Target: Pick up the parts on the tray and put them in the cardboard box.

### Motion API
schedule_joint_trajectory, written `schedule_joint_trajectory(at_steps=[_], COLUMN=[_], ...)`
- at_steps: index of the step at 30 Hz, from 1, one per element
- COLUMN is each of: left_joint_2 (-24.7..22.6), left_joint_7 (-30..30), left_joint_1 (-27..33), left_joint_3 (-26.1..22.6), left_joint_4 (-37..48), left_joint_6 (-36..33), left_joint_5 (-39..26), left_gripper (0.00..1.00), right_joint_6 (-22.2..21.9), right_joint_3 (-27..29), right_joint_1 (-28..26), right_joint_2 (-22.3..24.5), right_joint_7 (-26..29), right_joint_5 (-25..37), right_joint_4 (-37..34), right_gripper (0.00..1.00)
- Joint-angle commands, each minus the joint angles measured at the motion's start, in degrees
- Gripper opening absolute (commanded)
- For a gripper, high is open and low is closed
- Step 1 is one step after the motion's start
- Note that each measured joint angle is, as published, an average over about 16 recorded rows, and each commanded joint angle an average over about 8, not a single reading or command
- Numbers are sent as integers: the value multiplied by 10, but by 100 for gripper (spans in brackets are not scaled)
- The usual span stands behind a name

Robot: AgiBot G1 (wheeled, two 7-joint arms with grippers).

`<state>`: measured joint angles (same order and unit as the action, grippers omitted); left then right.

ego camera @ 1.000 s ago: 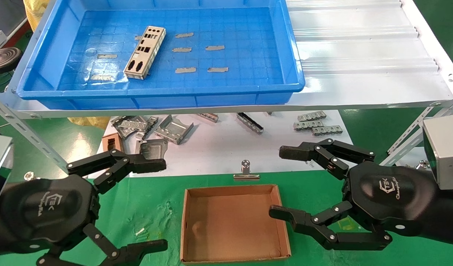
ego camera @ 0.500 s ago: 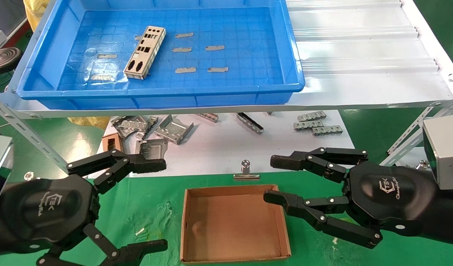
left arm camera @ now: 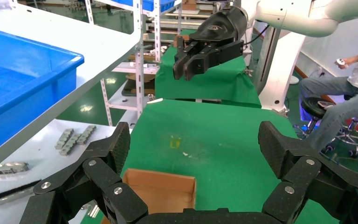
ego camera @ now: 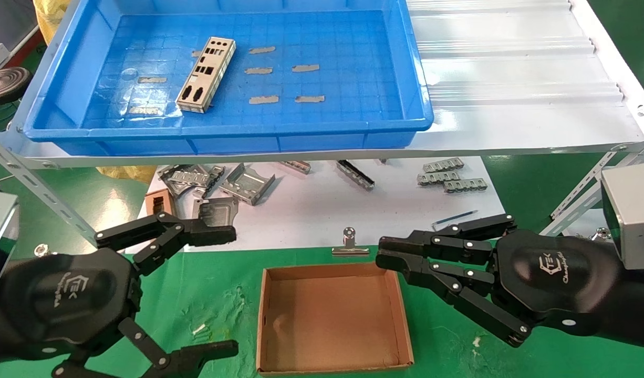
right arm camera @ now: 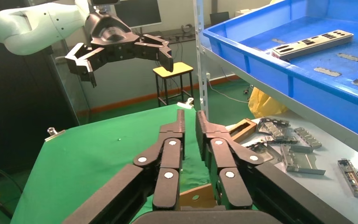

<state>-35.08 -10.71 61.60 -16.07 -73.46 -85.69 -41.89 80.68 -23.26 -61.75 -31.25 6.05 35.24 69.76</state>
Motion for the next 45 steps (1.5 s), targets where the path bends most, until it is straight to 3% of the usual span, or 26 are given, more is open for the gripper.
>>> schedule_joint_trajectory(at_steps=[1, 33, 34, 41, 42, 45], left_joint_2=[0, 0, 0, -1, -1, -6], left_joint_7=[0, 0, 0, -2, -3, -7], left_joint_1=[0, 0, 0, 5, 10, 42], left_joint_3=[0, 0, 0, -1, -1, -5], left_joint_4=[0, 0, 0, 4, 7, 21], left_joint_6=[0, 0, 0, 2, 4, 10], left_joint_5=[0, 0, 0, -3, -6, -26], left_gripper=[100, 100, 100, 100, 100, 100], right_joint_6=[0, 0, 0, 0, 0, 0], right_joint_3=[0, 0, 0, 0, 0, 0], right_joint_1=[0, 0, 0, 0, 0, 0], right_joint_2=[0, 0, 0, 0, 0, 0], right_joint_7=[0, 0, 0, 0, 0, 0], right_joint_5=[0, 0, 0, 0, 0, 0], right_joint_4=[0, 0, 0, 0, 0, 0], right_gripper=[0, 0, 4, 91, 100, 100])
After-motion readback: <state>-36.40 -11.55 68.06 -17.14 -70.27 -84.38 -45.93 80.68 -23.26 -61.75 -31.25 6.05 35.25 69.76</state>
